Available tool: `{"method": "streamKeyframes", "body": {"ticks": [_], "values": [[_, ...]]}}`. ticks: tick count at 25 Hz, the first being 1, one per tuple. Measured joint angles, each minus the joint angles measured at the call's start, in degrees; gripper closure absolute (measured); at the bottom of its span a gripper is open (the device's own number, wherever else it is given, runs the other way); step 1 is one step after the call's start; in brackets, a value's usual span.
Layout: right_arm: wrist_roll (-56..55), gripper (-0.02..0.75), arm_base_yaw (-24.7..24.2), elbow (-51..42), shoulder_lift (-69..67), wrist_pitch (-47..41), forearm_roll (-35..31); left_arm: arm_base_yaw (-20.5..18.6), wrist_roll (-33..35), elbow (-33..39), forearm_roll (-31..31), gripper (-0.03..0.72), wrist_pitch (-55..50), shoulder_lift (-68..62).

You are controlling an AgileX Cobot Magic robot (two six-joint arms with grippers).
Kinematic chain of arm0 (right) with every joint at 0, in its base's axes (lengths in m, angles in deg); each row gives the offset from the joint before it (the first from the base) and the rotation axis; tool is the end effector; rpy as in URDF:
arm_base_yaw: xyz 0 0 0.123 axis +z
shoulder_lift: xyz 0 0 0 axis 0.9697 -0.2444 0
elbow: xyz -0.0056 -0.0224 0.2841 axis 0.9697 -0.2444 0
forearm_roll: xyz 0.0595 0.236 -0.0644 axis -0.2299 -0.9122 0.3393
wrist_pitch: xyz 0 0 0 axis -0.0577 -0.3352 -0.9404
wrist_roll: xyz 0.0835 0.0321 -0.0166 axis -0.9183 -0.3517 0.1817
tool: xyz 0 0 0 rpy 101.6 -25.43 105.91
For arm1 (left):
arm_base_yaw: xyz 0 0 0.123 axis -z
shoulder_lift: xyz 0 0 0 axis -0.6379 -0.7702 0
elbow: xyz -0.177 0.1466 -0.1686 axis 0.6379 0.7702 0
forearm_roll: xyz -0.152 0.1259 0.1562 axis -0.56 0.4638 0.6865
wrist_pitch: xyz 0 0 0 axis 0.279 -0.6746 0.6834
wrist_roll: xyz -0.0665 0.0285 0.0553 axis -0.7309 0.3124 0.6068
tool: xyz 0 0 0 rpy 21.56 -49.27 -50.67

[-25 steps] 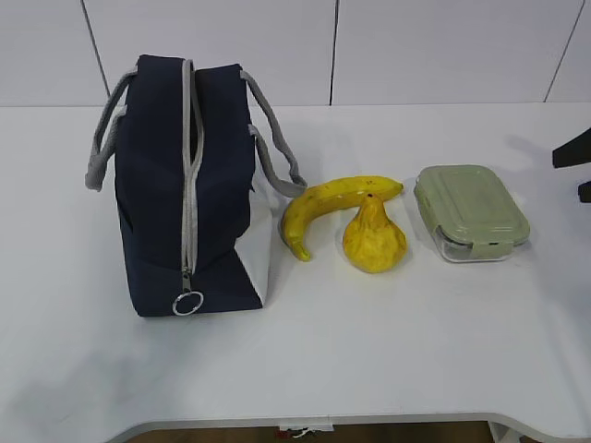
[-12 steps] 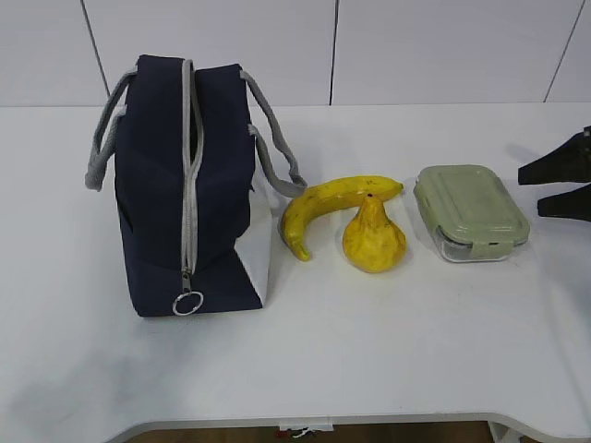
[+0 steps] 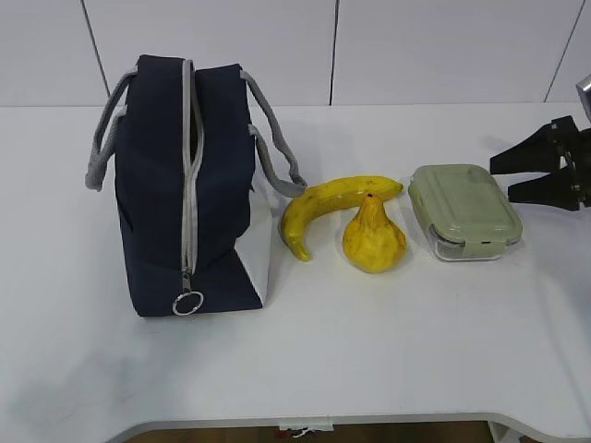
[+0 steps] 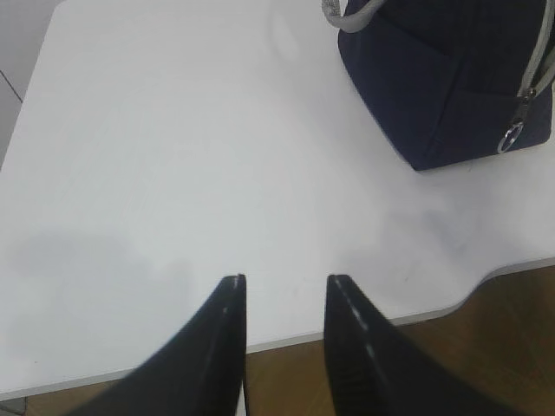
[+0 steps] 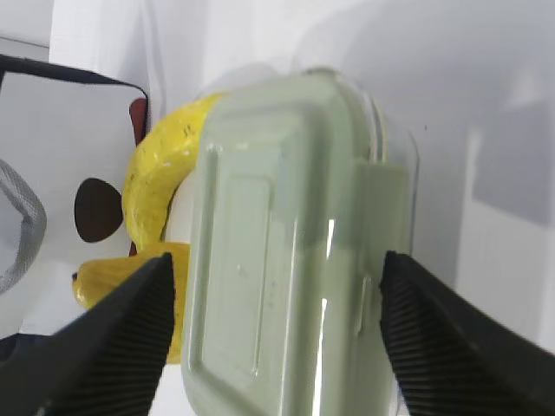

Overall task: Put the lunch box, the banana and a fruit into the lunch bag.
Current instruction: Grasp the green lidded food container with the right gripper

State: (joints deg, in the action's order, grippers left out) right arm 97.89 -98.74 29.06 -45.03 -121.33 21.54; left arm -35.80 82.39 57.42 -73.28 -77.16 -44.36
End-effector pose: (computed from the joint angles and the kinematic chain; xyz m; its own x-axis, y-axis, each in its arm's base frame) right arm 0.4074 -0.0879 0.1644 -0.8956 0.2474 -0.3698 -0.1491 0.6163 0.7733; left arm -0.0093 -0.0040 0.2812 -0.4650 0.1024 -0.8794 0.1448 0.9887 0.0385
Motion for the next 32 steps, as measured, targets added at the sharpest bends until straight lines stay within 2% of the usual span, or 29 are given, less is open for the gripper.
{"method": "streamKeyframes", "body": {"ticks": [7,18,32], "values": [[0.0,0.153,0.9,2.1,-3.4,0.0,-0.1,0.0,0.0,0.0,0.0,0.449,0.0,0.0],[-0.1,0.155,0.9,2.1,-4.0,0.0,4.7,0.0,0.0,0.0,0.0,0.449,0.0,0.0],[-0.1,0.155,0.9,2.2,-4.3,0.0,3.7,0.0,0.0,0.0,0.0,0.449,0.0,0.0]]}}
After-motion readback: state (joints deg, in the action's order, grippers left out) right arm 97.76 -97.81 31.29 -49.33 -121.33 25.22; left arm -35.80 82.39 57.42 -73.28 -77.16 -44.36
